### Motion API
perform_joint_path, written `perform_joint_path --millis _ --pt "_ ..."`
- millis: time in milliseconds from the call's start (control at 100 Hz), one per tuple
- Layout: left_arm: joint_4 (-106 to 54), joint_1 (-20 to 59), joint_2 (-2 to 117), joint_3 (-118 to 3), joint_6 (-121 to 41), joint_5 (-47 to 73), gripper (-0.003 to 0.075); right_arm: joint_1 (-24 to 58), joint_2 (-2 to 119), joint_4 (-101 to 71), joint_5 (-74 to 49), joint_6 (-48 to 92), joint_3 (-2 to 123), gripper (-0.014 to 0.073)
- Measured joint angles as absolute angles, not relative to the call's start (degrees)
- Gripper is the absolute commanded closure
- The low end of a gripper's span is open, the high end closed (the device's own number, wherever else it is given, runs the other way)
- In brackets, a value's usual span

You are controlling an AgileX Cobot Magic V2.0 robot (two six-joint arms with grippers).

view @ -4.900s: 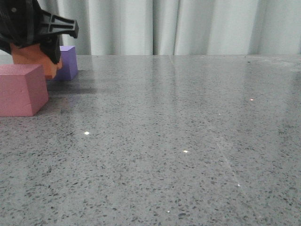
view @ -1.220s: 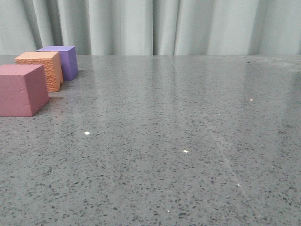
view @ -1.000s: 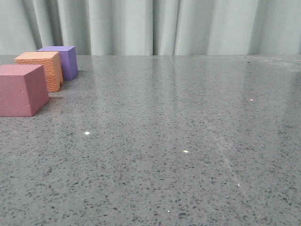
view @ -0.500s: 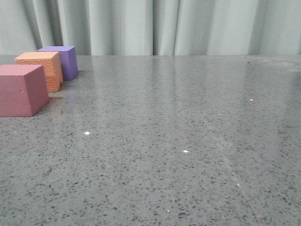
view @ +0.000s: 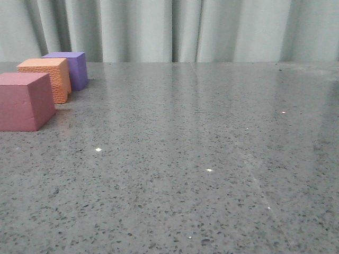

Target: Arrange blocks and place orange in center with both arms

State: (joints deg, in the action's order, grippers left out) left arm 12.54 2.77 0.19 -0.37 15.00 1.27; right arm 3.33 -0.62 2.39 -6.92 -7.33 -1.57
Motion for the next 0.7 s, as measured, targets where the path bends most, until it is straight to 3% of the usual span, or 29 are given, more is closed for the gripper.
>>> perform_joint_path --millis 700 --pt "12.03 2.21 -0.18 -0.37 13.53 0.0 0.0739 3.33 -0.62 2.39 -6.92 -7.33 -1.57 0.0661"
